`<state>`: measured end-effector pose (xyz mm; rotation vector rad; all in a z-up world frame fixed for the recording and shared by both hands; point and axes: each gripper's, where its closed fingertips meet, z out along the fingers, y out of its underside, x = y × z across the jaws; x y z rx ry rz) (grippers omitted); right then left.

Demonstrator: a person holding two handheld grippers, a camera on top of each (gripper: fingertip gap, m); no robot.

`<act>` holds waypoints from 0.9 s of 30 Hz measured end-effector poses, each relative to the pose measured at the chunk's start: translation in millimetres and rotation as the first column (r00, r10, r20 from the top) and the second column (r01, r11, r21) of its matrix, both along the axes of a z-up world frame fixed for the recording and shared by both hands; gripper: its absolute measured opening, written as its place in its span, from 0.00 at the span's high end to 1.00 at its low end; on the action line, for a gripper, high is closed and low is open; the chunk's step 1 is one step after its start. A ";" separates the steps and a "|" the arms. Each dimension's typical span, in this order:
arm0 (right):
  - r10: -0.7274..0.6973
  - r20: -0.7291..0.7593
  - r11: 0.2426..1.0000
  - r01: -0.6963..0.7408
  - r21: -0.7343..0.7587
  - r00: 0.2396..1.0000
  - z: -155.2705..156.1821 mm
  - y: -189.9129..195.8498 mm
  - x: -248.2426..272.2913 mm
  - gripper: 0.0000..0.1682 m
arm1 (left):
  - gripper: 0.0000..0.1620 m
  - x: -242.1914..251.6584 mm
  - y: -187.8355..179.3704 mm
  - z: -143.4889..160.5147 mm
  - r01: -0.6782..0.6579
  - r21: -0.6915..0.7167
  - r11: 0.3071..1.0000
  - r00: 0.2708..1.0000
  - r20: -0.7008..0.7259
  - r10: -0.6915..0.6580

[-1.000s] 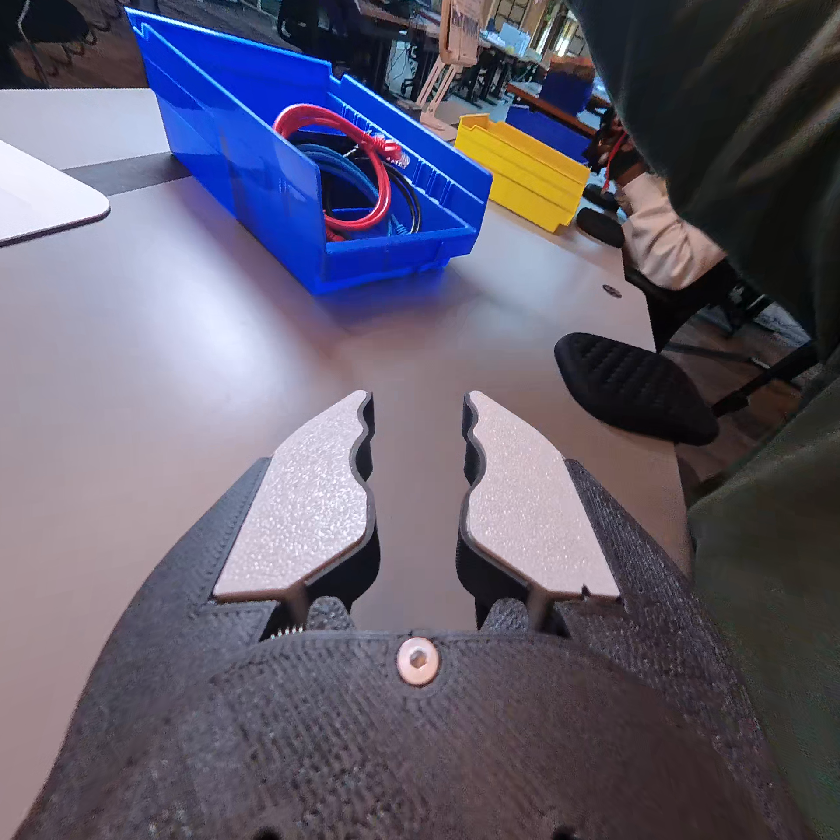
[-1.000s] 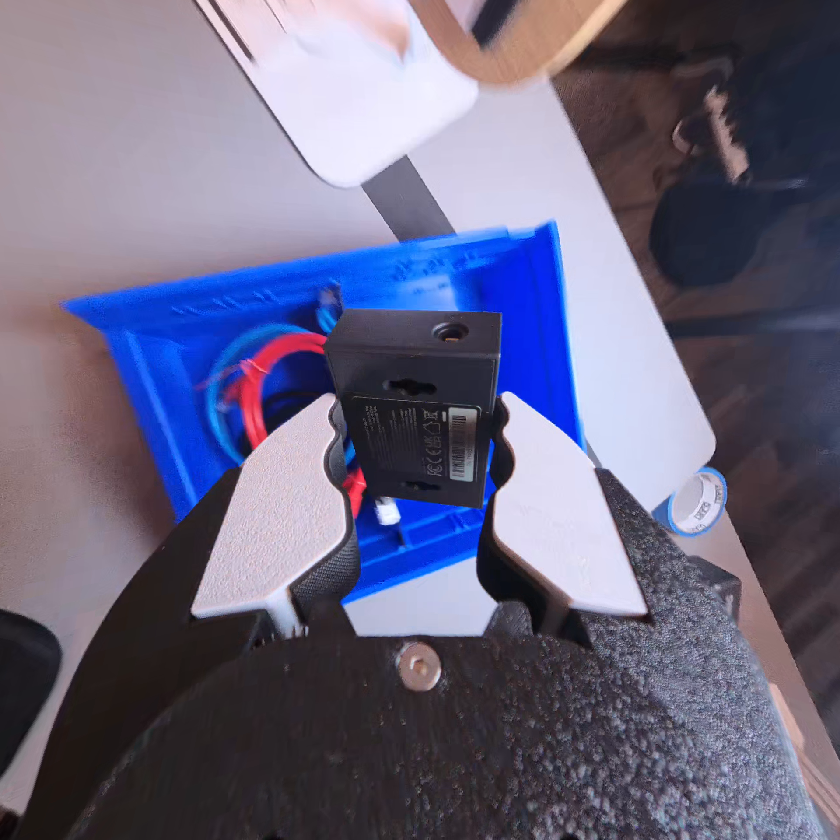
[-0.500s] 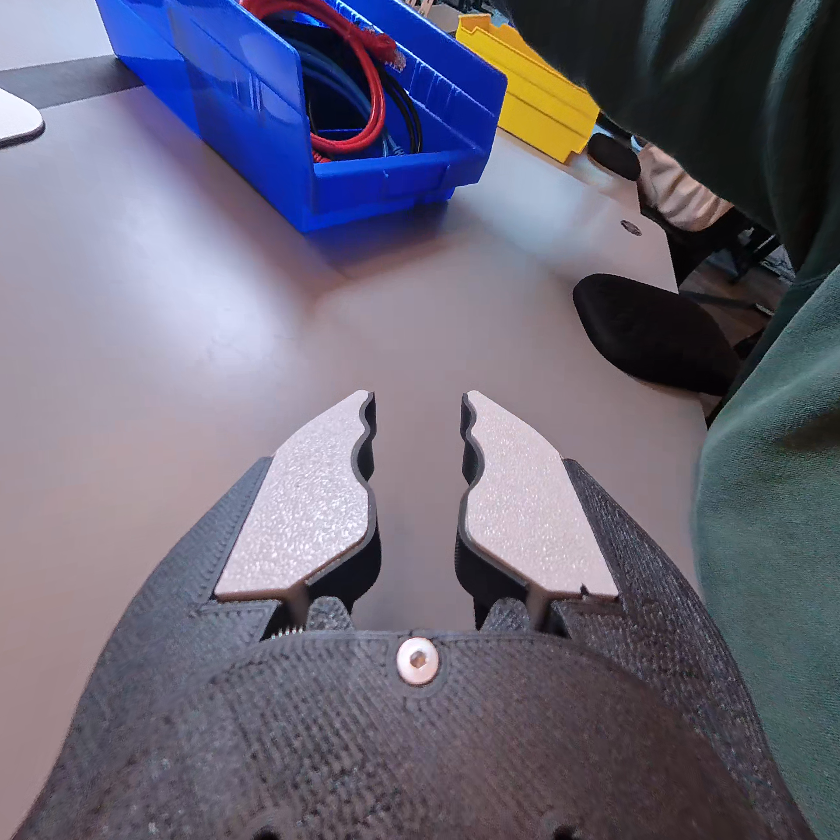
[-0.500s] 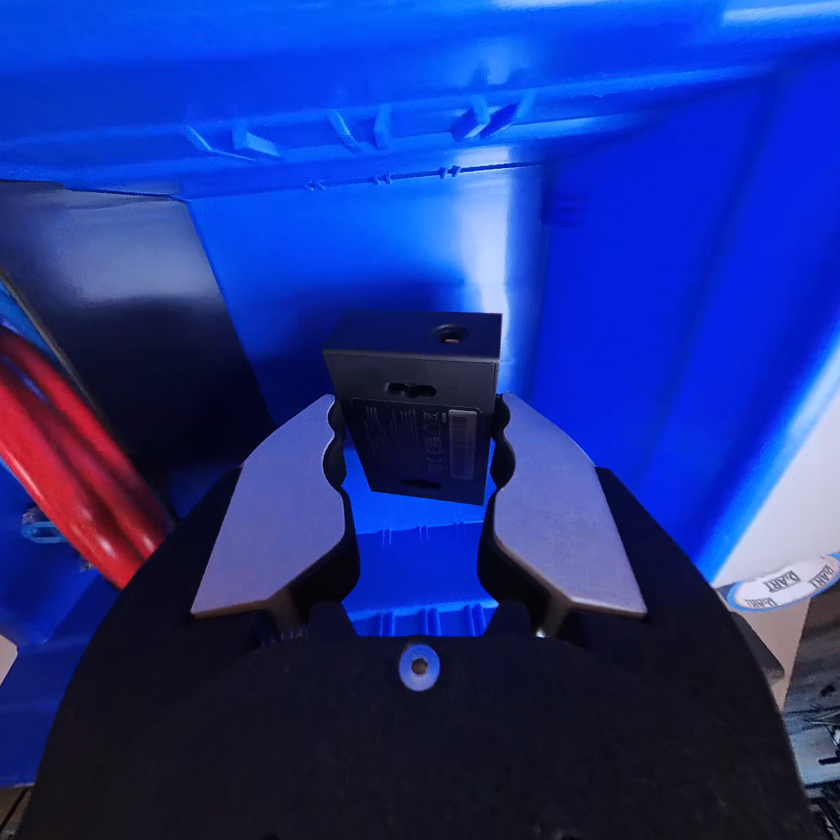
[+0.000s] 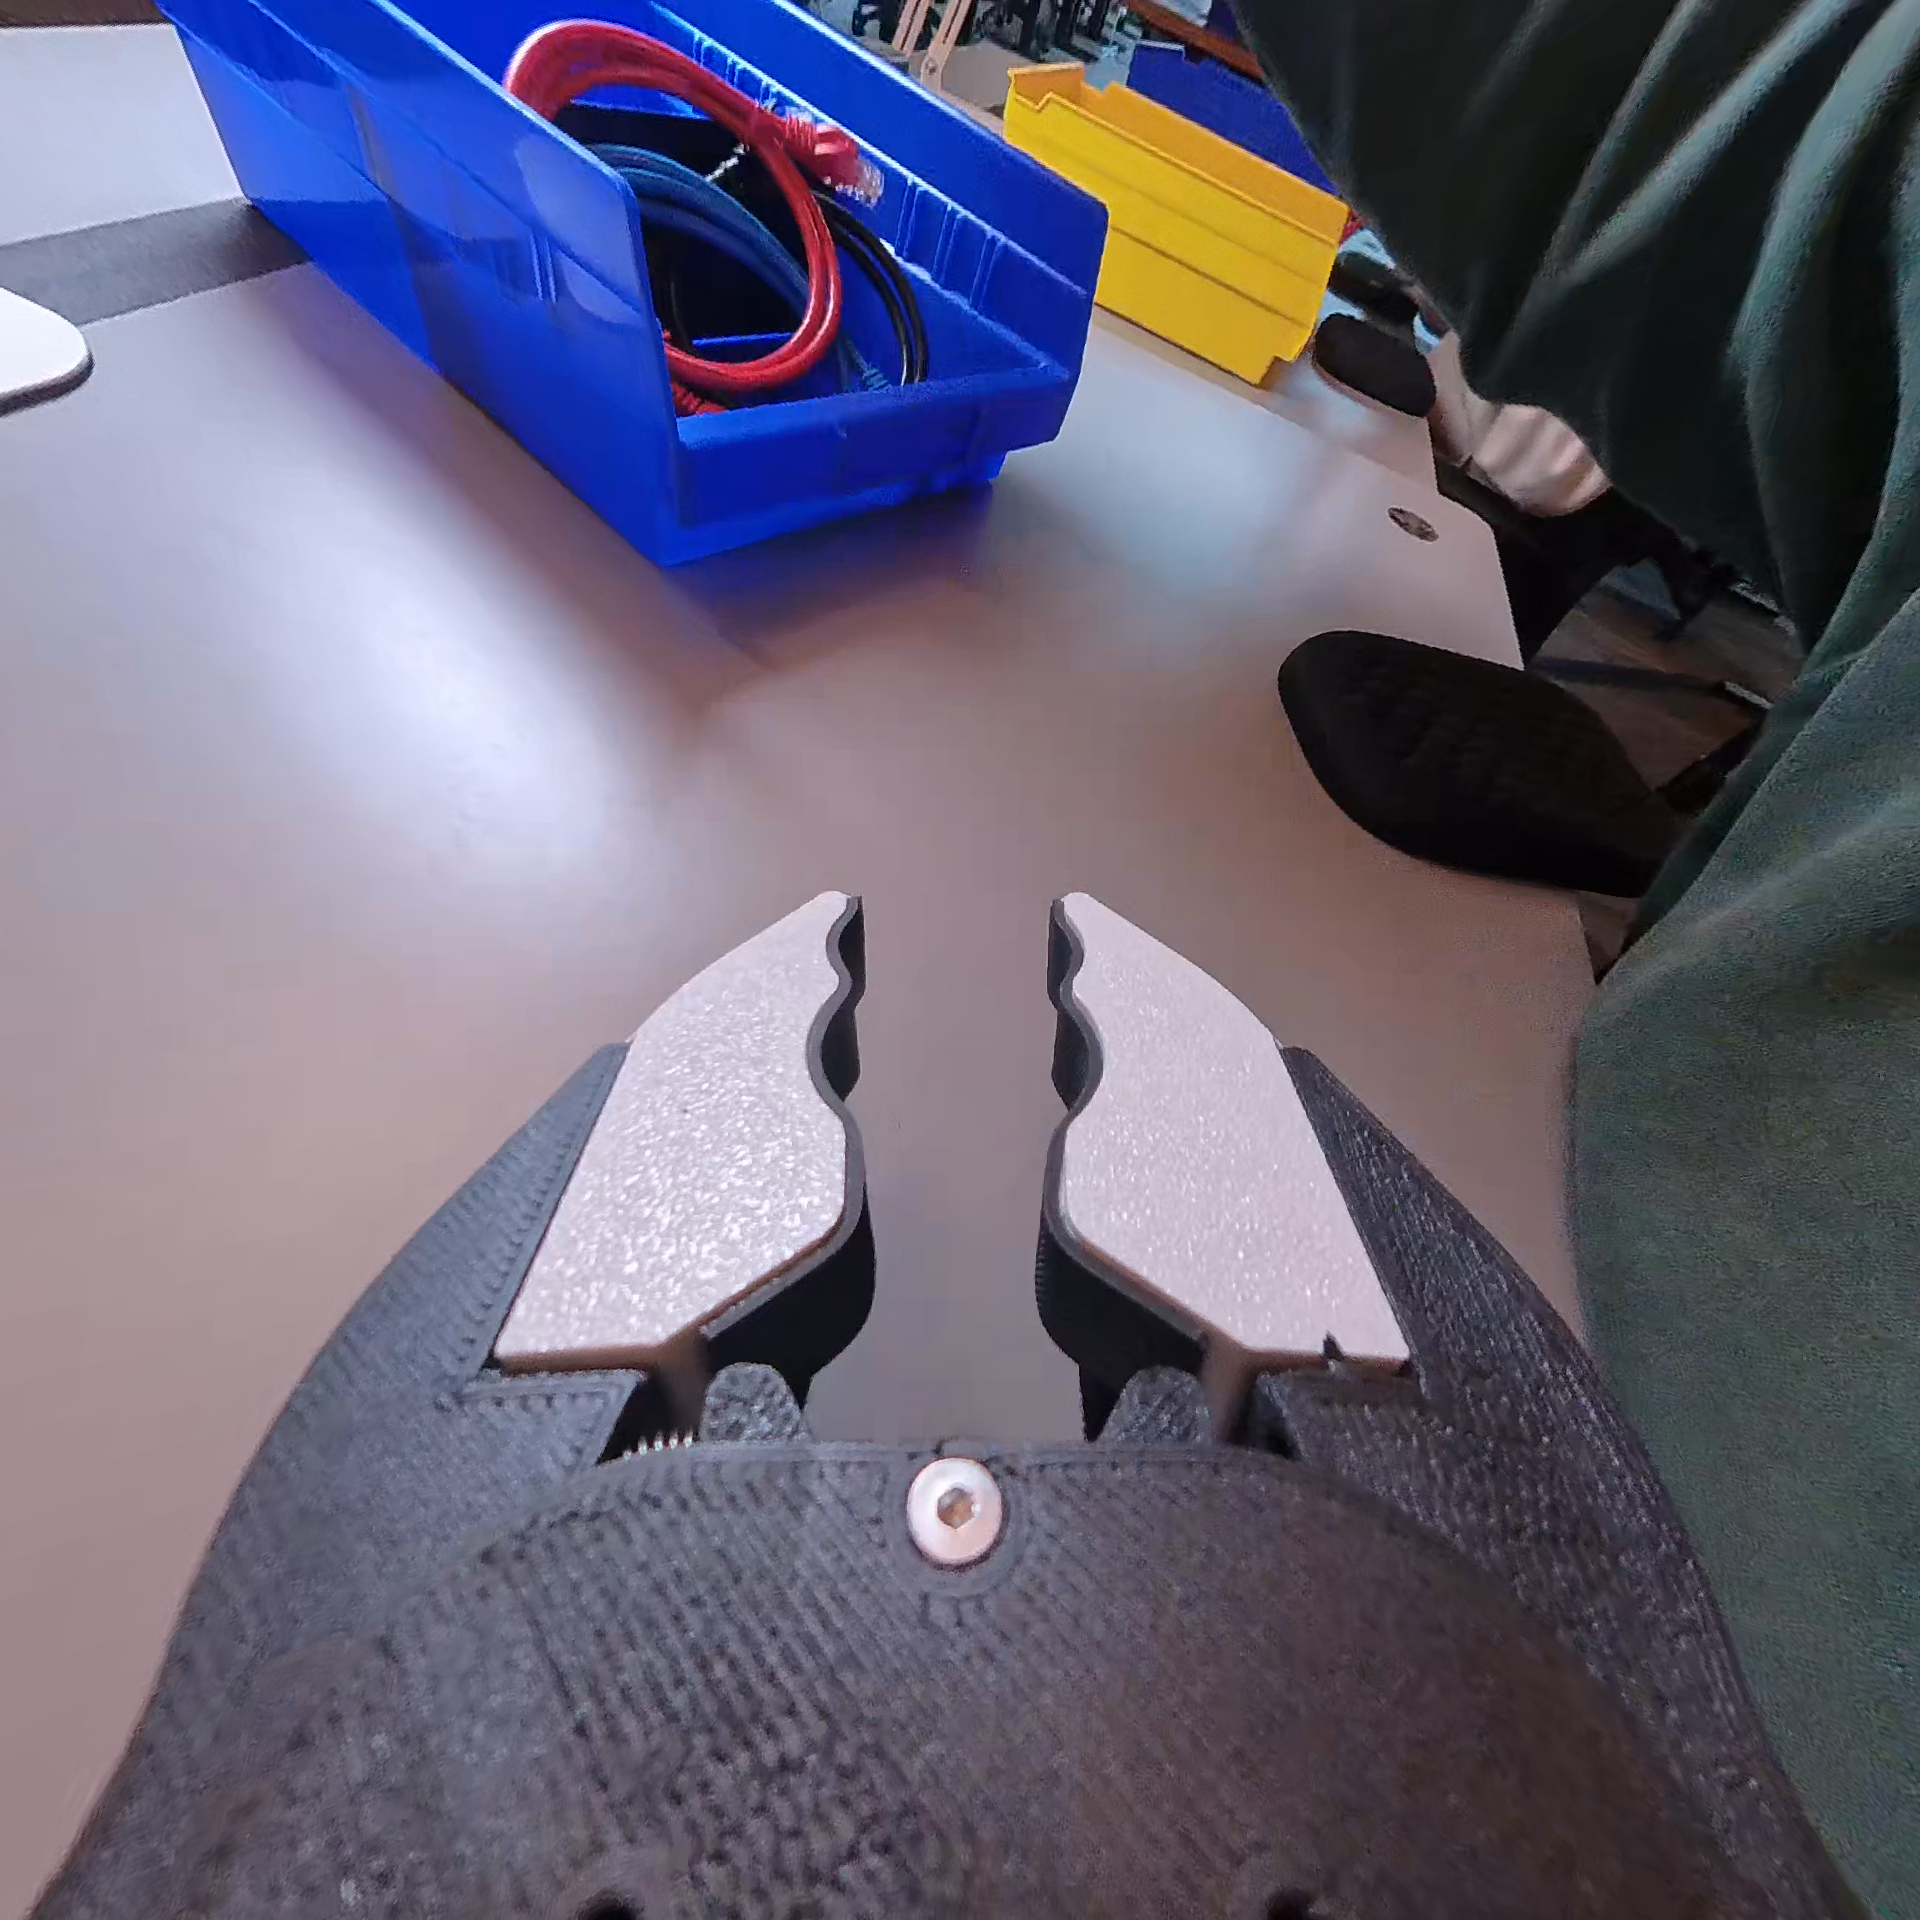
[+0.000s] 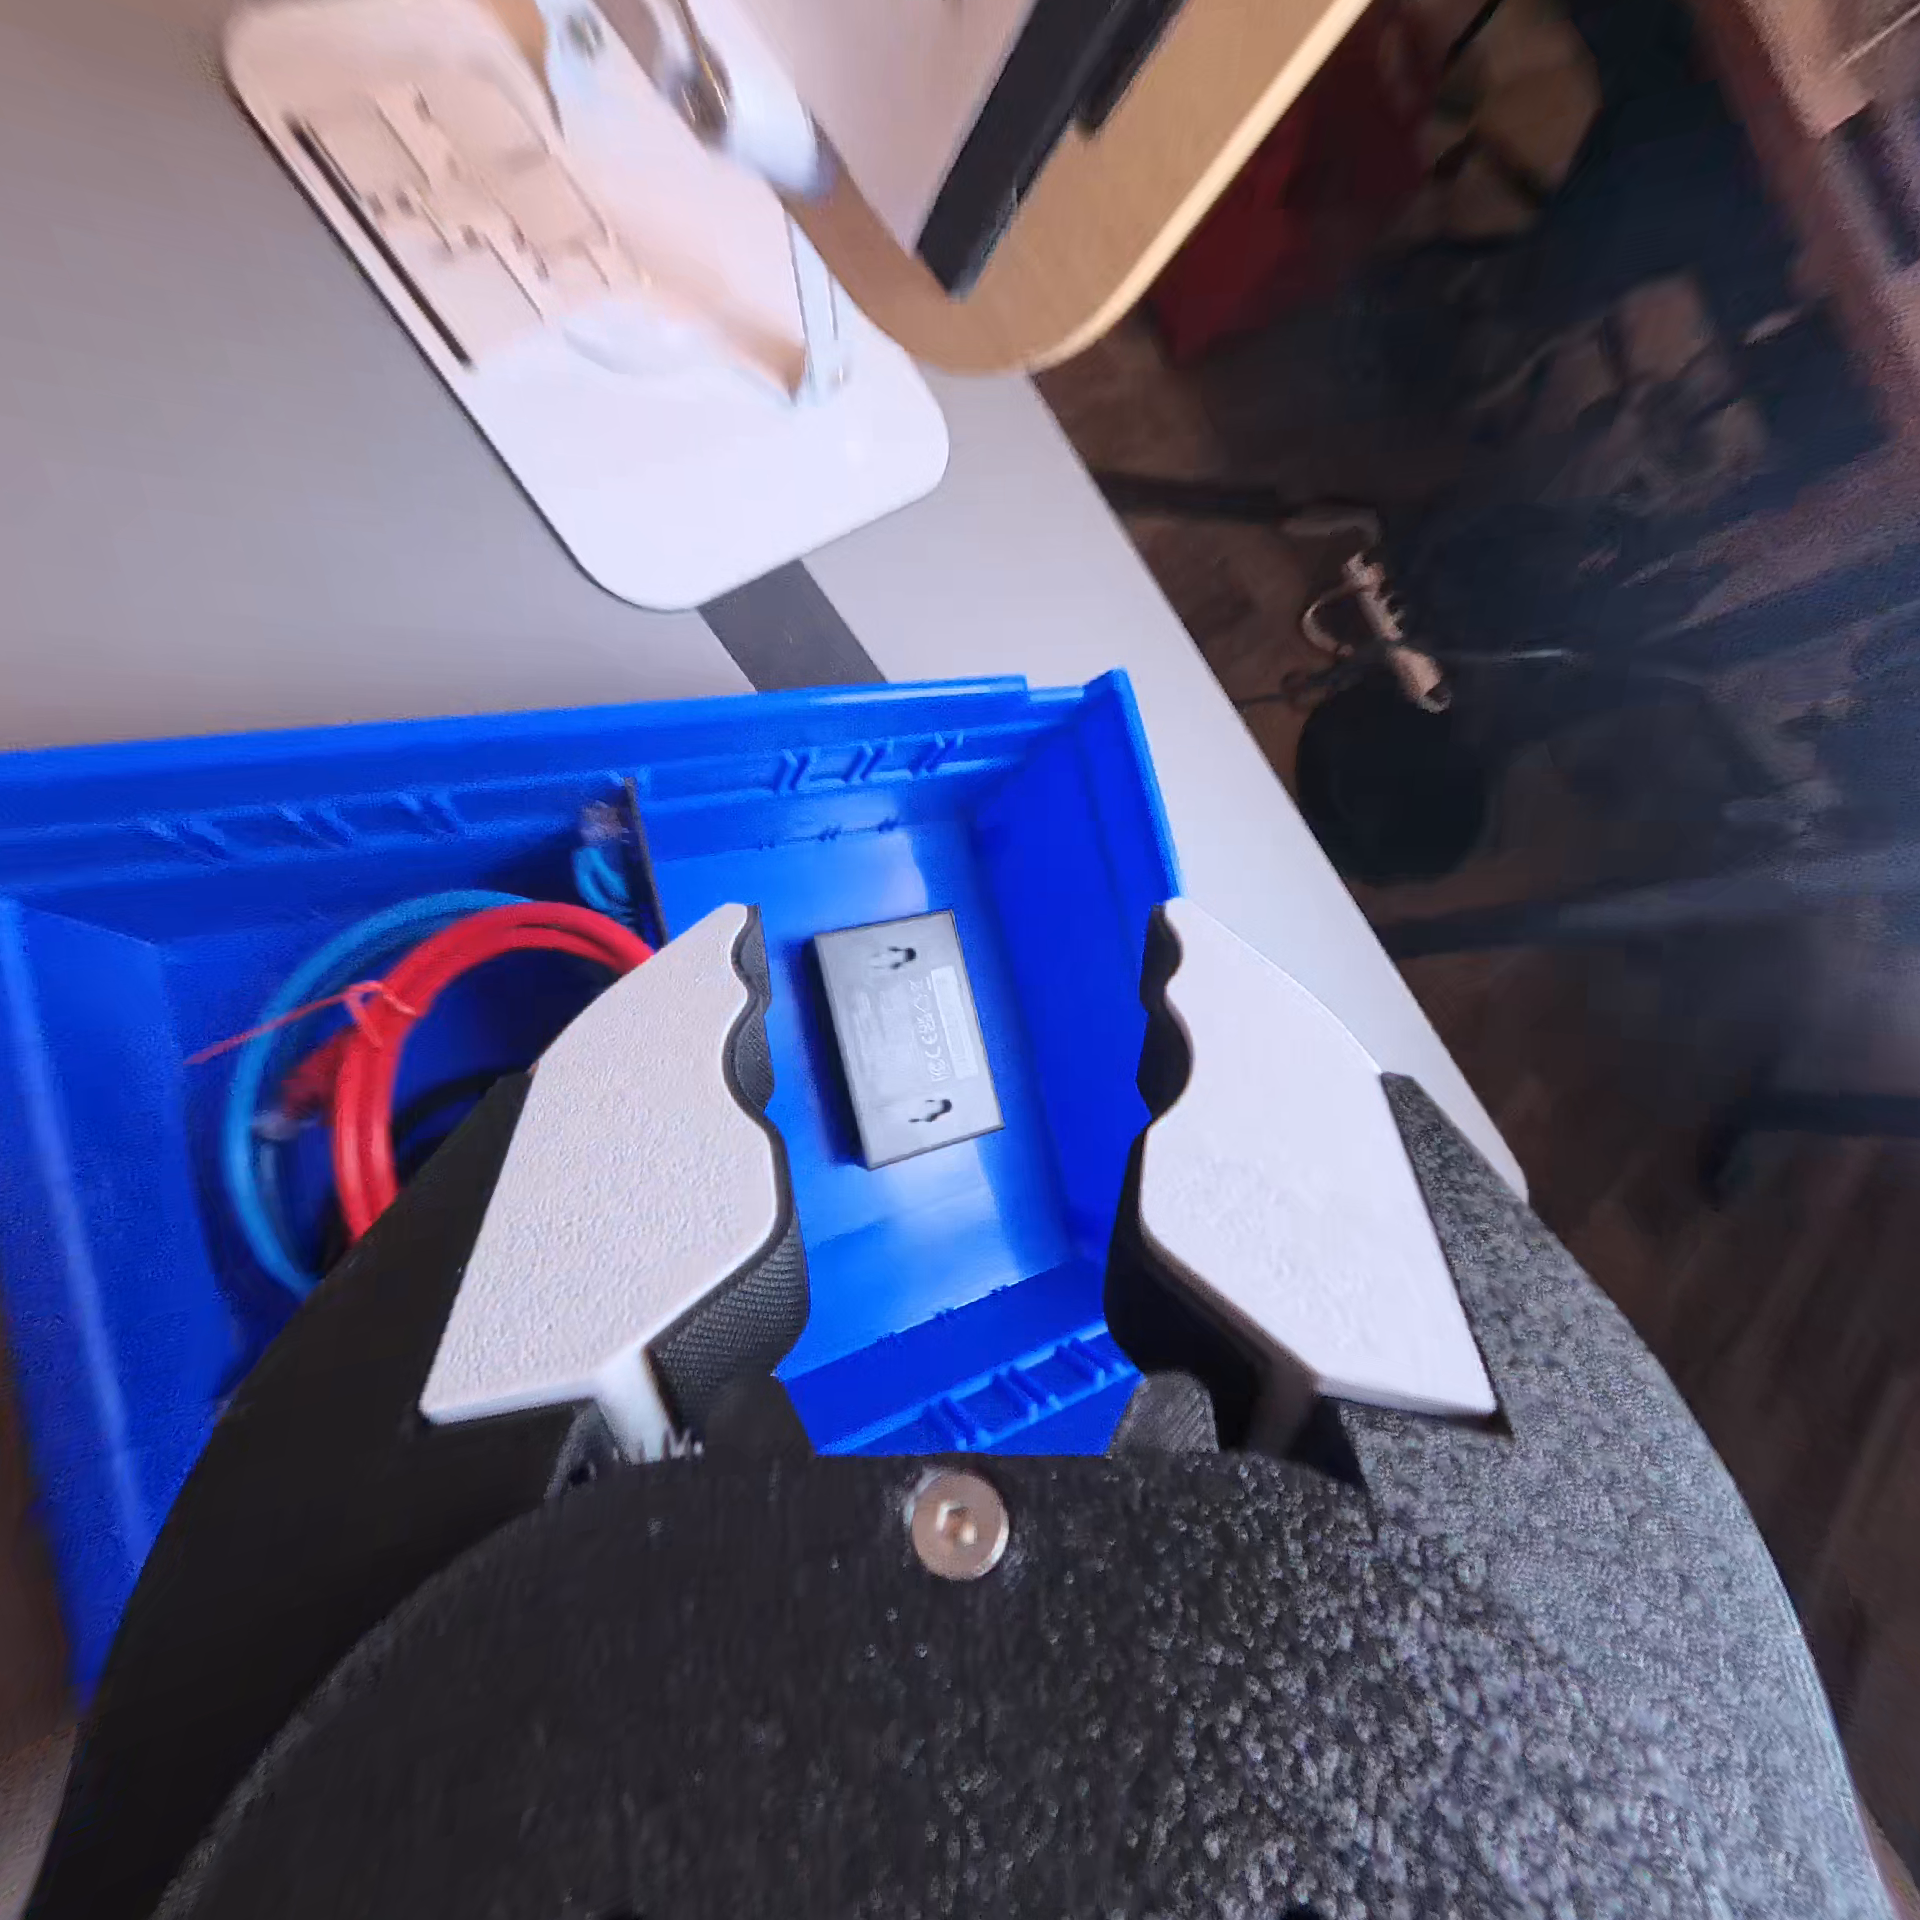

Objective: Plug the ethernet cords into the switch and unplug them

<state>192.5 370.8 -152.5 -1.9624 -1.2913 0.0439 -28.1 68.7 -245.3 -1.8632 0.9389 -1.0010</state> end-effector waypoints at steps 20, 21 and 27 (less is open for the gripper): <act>-0.065 0.036 0.986 0.059 0.155 0.997 -93.2 -231.7 11.5 0.57 | 0.74 -91.4 10.9 65.2 -0.270 0.234 0.934 0.961 0.007 0.277; -0.066 0.054 0.986 0.057 0.160 0.996 -97.0 -227.6 6.5 0.57 | 0.74 -101.9 10.9 62.9 -0.295 0.234 0.926 0.952 -0.005 0.305; -0.044 0.254 0.991 0.010 0.134 0.966 -113.2 -184.3 -11.5 0.59 | 0.71 -170.7 9.3 42.5 -0.445 0.239 0.863 0.871 -0.110 0.480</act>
